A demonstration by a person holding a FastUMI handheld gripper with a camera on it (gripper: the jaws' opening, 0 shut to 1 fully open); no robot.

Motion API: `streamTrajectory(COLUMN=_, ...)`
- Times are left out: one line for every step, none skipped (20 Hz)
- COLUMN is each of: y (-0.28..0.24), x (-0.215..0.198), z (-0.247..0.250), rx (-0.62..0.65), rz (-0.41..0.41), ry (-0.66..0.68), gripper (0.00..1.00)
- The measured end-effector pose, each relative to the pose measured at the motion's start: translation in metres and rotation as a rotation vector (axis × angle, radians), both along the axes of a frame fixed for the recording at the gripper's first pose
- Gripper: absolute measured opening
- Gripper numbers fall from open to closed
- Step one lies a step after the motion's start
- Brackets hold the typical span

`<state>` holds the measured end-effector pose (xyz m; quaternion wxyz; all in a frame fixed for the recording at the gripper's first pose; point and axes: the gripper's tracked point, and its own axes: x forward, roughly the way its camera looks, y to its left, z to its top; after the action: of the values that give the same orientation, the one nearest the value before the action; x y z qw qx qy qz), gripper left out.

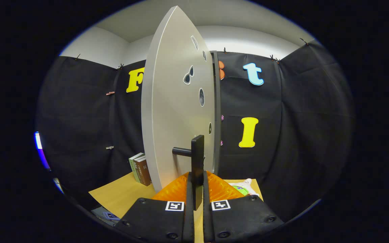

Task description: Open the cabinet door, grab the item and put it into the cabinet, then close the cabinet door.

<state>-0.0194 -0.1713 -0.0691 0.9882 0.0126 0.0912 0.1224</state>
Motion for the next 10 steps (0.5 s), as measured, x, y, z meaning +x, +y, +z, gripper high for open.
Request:
streamTrajectory(y=-0.009, x=0.000, z=0.000, rx=0.006, rz=-0.013, ry=0.000, gripper=0.15)
streamTrajectory(y=-0.015, x=-0.001, z=-0.001, rx=0.013, rz=-0.022, ry=0.001, gripper=0.15)
streamTrajectory(y=-0.019, x=-0.006, z=-0.002, rx=0.025, rz=-0.019, ry=0.005, gripper=0.14)
streamTrajectory(y=-0.020, x=-0.012, z=-0.002, rx=0.040, rz=-0.002, ry=0.008, gripper=0.14)
streamTrajectory(y=-0.021, x=-0.017, z=-0.002, rx=0.046, rz=0.018, ry=0.010, gripper=0.14)
streamTrajectory(y=-0.022, x=-0.021, z=-0.003, rx=0.042, rz=0.031, ry=0.014, gripper=0.14)
streamTrajectory(y=-0.023, x=-0.028, z=-0.004, rx=0.030, rz=0.033, ry=0.009, gripper=0.14)
streamTrajectory(y=-0.025, x=-0.033, z=-0.003, rx=0.018, rz=0.028, ry=0.002, gripper=0.14)
streamTrajectory(y=-0.022, x=-0.034, z=0.000, rx=0.018, rz=0.022, ry=0.002, gripper=0.14)
streamTrajectory(y=-0.019, x=-0.038, z=0.002, rx=0.030, rz=0.019, ry=0.006, gripper=0.14)
